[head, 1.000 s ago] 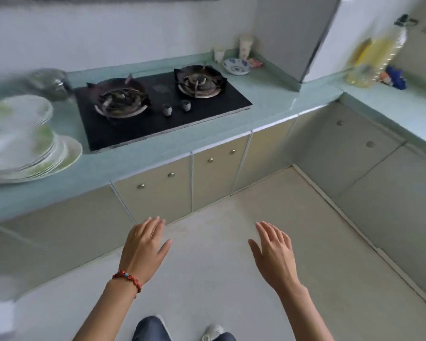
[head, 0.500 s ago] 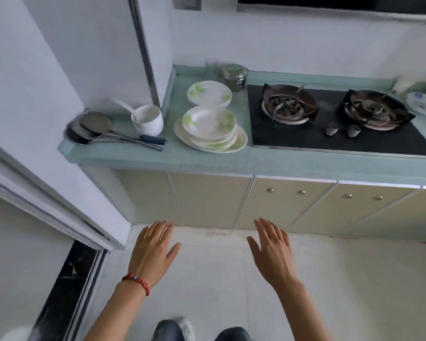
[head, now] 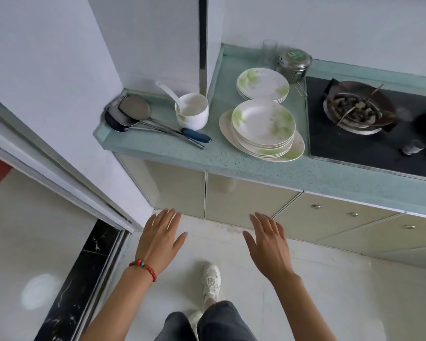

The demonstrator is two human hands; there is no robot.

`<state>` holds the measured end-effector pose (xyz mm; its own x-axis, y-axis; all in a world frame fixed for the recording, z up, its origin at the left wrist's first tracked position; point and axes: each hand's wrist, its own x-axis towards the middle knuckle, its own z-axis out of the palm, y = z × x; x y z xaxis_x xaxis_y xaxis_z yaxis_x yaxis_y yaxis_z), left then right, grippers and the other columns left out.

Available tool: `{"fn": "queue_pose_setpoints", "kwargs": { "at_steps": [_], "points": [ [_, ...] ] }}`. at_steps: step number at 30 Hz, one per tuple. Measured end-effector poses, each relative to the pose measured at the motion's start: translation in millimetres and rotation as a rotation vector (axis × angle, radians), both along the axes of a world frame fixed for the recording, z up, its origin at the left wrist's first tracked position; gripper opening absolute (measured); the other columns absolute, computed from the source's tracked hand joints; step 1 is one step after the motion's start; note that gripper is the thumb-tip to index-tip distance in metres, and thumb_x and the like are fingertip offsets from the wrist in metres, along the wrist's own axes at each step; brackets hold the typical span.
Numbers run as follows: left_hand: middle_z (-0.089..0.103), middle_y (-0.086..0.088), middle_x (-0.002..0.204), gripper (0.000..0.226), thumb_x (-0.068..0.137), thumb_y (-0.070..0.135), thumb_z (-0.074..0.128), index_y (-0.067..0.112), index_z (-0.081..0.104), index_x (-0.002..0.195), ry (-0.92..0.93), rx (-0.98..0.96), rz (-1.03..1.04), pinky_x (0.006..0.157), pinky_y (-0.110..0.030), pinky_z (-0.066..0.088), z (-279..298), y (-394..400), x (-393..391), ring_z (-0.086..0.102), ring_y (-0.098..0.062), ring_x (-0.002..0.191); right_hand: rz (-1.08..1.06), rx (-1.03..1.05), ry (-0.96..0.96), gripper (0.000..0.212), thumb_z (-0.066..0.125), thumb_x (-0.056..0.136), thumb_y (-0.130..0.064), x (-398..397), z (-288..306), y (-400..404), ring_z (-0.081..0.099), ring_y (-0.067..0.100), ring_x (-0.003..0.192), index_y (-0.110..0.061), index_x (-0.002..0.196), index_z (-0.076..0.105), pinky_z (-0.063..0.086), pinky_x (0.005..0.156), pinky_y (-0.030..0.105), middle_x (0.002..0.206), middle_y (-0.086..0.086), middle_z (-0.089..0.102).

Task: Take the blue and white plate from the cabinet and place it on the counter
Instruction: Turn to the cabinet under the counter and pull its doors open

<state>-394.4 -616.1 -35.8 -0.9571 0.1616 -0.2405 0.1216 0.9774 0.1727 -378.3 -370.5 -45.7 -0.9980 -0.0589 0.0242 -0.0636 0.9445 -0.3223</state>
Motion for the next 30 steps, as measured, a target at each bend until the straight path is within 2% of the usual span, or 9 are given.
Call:
{"fn": "queue_pose_setpoints", "kwargs": {
  "at_steps": [2, 10, 15, 17, 20, 22, 24, 26, 30],
  "points": [
    [0.068, -0.017, 0.110, 0.074, 0.093, 0.049, 0.008, 0.002, 0.063, 0.108, 0.003, 0.002, 0.000, 0.086, -0.049, 0.051, -5.2, 1.8, -18.3, 0.064, -0.032, 0.102, 0.000, -0.013, -0.006, 0.040, 0.063, 0.085, -0.021, -18.2, -6.7, -0.1, 0.054, 0.035, 0.116, -0.001, 0.119, 0.054, 0.041, 0.098, 0.047, 0.124, 0.018, 0.060],
    [0.067, -0.019, 0.113, 0.080, 0.093, 0.050, 0.001, 0.001, 0.062, 0.109, -0.017, 0.009, -0.055, 0.086, -0.051, 0.050, -37.2, 2.3, -87.4, 0.063, -0.034, 0.104, -0.016, -0.030, -0.103, 0.040, 0.061, 0.086, -0.021, -79.7, -41.1, -8.8, 0.054, 0.034, 0.117, -0.003, 0.120, 0.053, 0.041, 0.099, 0.046, 0.124, 0.017, 0.060],
    [0.061, -0.022, 0.121, 0.078, 0.093, 0.053, 0.006, -0.002, 0.055, 0.118, -0.010, 0.118, -0.090, 0.092, -0.050, 0.046, -83.5, 2.8, -124.9, 0.058, -0.036, 0.111, -0.139, -0.155, -0.147, 0.037, 0.056, 0.089, -0.021, -111.6, -74.1, -25.6, 0.050, 0.031, 0.121, -0.005, 0.123, 0.051, 0.036, 0.102, 0.043, 0.128, 0.014, 0.058],
    [0.056, -0.022, 0.128, 0.067, 0.093, 0.049, 0.022, -0.002, 0.048, 0.125, 0.018, 0.293, 0.001, 0.098, -0.045, 0.040, -108.1, 5.4, -134.3, 0.052, -0.036, 0.119, -0.289, -0.383, -0.183, 0.032, 0.052, 0.091, -0.021, -124.8, -89.5, -37.1, 0.049, 0.026, 0.120, -0.010, 0.121, 0.053, 0.036, 0.101, 0.037, 0.127, 0.009, 0.058],
    [0.052, -0.010, 0.134, 0.044, 0.091, 0.025, 0.051, 0.008, 0.043, 0.131, -0.078, 0.755, 0.403, 0.099, -0.024, 0.034, -137.4, 14.6, -154.2, 0.045, -0.023, 0.125, -0.718, -1.082, -0.269, 0.018, 0.047, 0.094, -0.019, -152.9, -108.0, -63.8, 0.059, 0.015, 0.104, -0.021, 0.107, 0.060, 0.046, 0.085, 0.020, 0.114, 0.006, 0.065],
    [0.057, -0.005, 0.127, 0.036, 0.091, 0.016, 0.053, 0.012, 0.048, 0.127, -0.172, 1.042, 0.679, 0.090, -0.016, 0.040, -147.0, 22.6, -170.9, 0.051, -0.016, 0.117, -0.898, -1.403, -0.284, 0.019, 0.044, 0.095, -0.016, -171.4, -122.7, -76.9, 0.064, 0.018, 0.097, -0.015, 0.104, 0.061, 0.049, 0.078, 0.025, 0.107, 0.010, 0.068],
    [0.063, -0.004, 0.118, 0.025, 0.091, 0.016, 0.052, 0.015, 0.055, 0.116, -0.244, 1.276, 0.884, 0.085, -0.025, 0.047, -150.2, 28.0, -185.2, 0.056, -0.015, 0.109, -0.968, -1.587, -0.282, 0.020, 0.044, 0.094, -0.014, -186.0, -133.4, -86.2, 0.066, 0.022, 0.094, -0.010, 0.103, 0.062, 0.051, 0.078, 0.030, 0.100, 0.010, 0.069],
    [0.066, 0.000, 0.107, 0.015, 0.090, 0.015, 0.052, 0.021, 0.061, 0.100, -0.305, 1.492, 1.028, 0.080, -0.031, 0.050, -148.7, 31.5, -197.2, 0.059, -0.016, 0.105, -0.990, -1.723, -0.276, 0.020, 0.044, 0.094, -0.012, -196.8, -139.1, -91.6, 0.067, 0.022, 0.088, -0.011, 0.093, 0.063, 0.052, 0.078, 0.031, 0.090, 0.008, 0.072],
    [0.069, 0.004, 0.087, 0.020, 0.091, 0.007, 0.047, 0.020, 0.062, 0.085, -0.400, 1.767, 1.078, 0.074, -0.031, 0.052, -150.3, 32.1, -213.2, 0.063, -0.017, 0.097, -0.986, -1.975, -0.255, 0.031, 0.037, 0.093, -0.003, -209.8, -141.8, -93.2, 0.067, 0.024, 0.082, -0.010, 0.073, 0.059, 0.052, 0.079, 0.033, 0.070, 0.004, 0.071]
  ]
}}
